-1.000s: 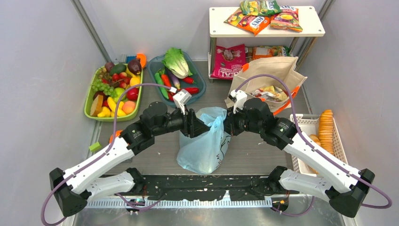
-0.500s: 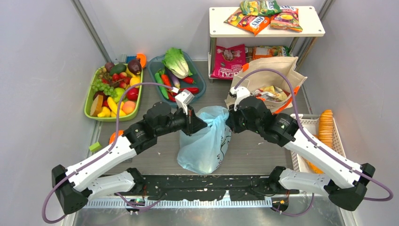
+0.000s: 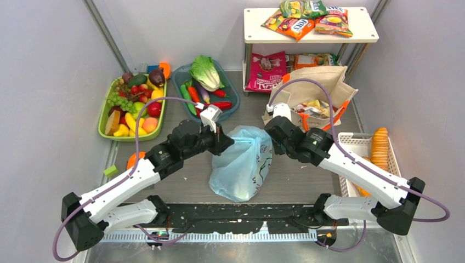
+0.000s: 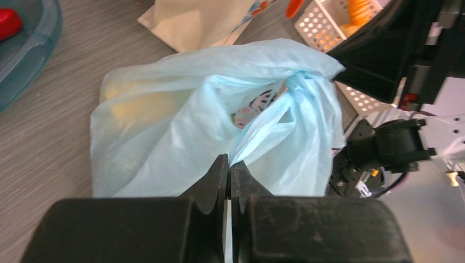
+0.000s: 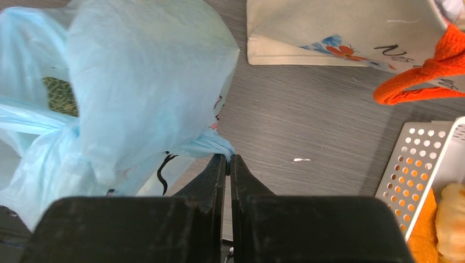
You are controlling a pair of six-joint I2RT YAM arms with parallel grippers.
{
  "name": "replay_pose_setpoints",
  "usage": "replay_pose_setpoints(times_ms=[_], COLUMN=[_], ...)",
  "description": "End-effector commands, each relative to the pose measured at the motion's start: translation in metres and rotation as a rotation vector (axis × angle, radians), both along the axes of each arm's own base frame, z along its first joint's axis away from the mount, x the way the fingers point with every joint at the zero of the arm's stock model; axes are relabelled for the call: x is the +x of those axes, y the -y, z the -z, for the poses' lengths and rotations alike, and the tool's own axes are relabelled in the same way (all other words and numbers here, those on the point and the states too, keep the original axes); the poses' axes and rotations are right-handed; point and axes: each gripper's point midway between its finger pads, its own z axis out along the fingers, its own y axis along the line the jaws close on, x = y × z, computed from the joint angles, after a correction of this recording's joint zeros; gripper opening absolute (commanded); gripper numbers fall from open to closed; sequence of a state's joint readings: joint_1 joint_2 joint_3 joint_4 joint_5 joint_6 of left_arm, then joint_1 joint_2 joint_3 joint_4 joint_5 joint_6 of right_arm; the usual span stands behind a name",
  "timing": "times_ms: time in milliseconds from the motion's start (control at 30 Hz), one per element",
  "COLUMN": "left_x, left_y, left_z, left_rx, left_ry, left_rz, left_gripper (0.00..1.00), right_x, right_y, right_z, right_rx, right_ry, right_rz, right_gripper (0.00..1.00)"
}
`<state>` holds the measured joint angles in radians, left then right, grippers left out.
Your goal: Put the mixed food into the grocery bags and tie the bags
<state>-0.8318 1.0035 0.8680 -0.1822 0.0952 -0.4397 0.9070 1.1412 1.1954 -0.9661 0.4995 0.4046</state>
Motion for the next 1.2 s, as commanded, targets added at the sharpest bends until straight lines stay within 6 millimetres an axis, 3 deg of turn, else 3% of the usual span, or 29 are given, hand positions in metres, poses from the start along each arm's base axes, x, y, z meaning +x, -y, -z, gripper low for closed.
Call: replay_pose_setpoints(times_ms=[0,133,233,333,500,567,600,633,667,700,733,833,867,900,933,967,1033,1167], left_x=[0.023,0.031,0.034,0.033,0.028,0.026,0.024,0.023,0.022,0.02,0.019,0.017,0.016,0.016,0.016,0.015,0.014,0.014], left_y=[-0.02,-0.033,-0.037,-0.035,-0.021,-0.018,-0.017,-0.016,-0.015,-0.014,-0.014,-0.012,-0.012,-0.012,-0.011,-0.012,-0.012,-0.013], left_z=[0.026,0.063,0.078,0.083,0.065,0.059,0.057,0.055,0.052,0.051,0.051,0.05,0.049,0.05,0.049,0.05,0.05,0.049], left_rx=[0.044,0.072,0.051,0.046,-0.031,-0.052,-0.061,-0.072,-0.084,-0.094,-0.101,-0.117,-0.123,-0.126,-0.129,-0.13,-0.133,-0.138], left_ry=[0.003,-0.047,-0.083,-0.094,-0.06,-0.048,-0.045,-0.042,-0.037,-0.037,-0.039,-0.043,-0.046,-0.047,-0.048,-0.049,-0.05,-0.045], left_rz=[-0.102,-0.145,-0.148,-0.136,-0.06,-0.035,-0.028,-0.021,-0.012,-0.003,-0.001,0.006,0.009,0.009,0.011,0.011,0.009,0.009], left_gripper=[0.0,0.0,0.0,0.0,0.0,0.0,0.0,0.0,0.0,0.0,0.0,0.0,0.0,0.0,0.0,0.0,0.0,0.0], right_x=[0.008,0.01,0.012,0.017,0.024,0.025,0.025,0.024,0.023,0.02,0.02,0.015,0.013,0.01,0.008,0.007,0.004,0.006], right_y=[0.032,0.034,0.041,0.051,0.054,0.053,0.054,0.051,0.051,0.051,0.051,0.05,0.051,0.052,0.053,0.053,0.054,0.045], right_z=[0.018,0.056,0.077,0.077,0.055,0.041,0.031,0.029,0.02,0.008,0.01,-0.008,0.003,-0.001,0.011,0.01,0.03,0.043], right_rx=[-0.132,-0.167,-0.185,-0.181,-0.08,0.008,0.071,0.126,0.197,0.289,0.332,0.615,0.661,0.789,0.83,0.953,1.049,1.24], right_ry=[0.015,-0.064,-0.098,-0.083,-0.007,0.042,0.082,0.091,0.133,0.167,0.181,0.243,0.23,0.23,0.206,0.186,0.134,0.078], right_rz=[0.117,0.118,0.136,0.176,0.212,0.234,0.245,0.258,0.27,0.292,0.31,0.412,0.458,0.538,0.589,0.675,0.782,0.879], right_gripper=[0.05,0.05,0.05,0.05,0.07,0.25,0.43,0.51,0.67,0.72,0.76,0.78,0.76,0.74,0.73,0.72,0.71,0.7])
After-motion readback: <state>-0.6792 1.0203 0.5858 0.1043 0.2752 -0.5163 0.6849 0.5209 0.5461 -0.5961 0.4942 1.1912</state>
